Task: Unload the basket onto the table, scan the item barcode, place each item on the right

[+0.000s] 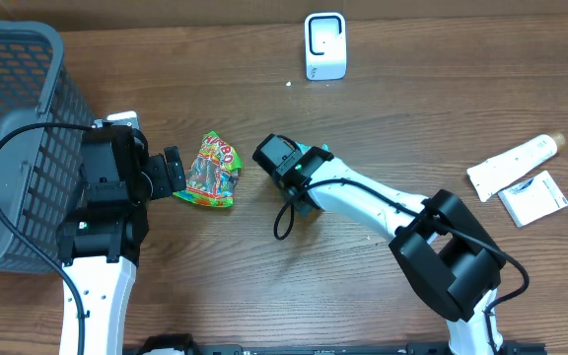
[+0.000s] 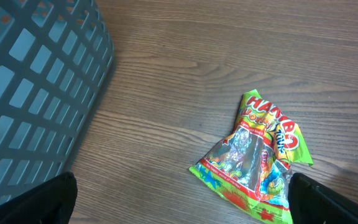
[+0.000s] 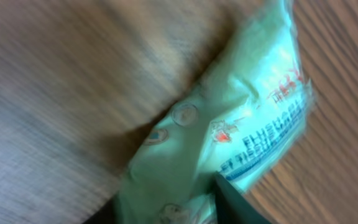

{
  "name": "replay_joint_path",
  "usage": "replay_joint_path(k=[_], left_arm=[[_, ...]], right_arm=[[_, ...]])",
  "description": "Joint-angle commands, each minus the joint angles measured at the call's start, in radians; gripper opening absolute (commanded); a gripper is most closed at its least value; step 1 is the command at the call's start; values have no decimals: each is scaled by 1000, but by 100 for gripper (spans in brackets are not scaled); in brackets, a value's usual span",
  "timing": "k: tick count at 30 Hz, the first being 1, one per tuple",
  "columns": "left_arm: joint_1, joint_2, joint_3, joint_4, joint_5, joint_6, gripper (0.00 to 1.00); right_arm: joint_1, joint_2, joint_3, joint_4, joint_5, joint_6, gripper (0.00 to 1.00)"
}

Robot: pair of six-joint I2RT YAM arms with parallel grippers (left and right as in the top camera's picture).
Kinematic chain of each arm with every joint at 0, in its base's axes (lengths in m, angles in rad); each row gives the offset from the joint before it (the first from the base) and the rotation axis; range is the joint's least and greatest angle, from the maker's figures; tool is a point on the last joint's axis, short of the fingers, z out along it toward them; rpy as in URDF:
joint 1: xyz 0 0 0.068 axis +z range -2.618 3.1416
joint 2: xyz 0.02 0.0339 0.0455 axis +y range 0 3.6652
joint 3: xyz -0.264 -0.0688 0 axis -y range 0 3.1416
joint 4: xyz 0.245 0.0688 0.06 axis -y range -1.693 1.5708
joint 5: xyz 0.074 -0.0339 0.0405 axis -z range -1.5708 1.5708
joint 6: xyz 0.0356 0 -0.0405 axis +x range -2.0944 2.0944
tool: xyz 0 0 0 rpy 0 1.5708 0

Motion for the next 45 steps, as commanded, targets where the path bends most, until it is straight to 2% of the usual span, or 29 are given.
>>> replay_joint_path(k=[1,4,8,14,18,21,26,29,33,40,45], left_arm=[[4,-6,3,3,-9,14,100],[4,-6,3,3,-9,14,100],[4,-6,3,3,-9,14,100],[4,-6,3,3,-9,14,100],[4,-6,3,3,-9,14,99],[4,-6,3,3,-9,14,100],[4,-6,3,3,-9,14,100],[4,-6,3,3,-9,14,100],[4,-6,3,3,-9,14,100],[4,-6,3,3,-9,14,100],[4,-6,3,3,-9,14,100]], right_arm=[[-27,15,-35,0,-24,9,4],[-21,14,-30,-7,-23,13,4],[-17,7,50,-105,-56,111,4],[-79,-92,219,-232,-495,113,4],[-190,-170,236,-246,-868,100,4],[-289,-167,232,-307,-1105,31,4],[-405,-112,182,-405,-1312,-74,4],[-431,-54,145,-416,-1414,-82,4],[-434,39,114,-414,-1488,-82,4],[-456,158,110,-389,-1493,-81,4],[-531,163,115,-330,-1323,-13,4]])
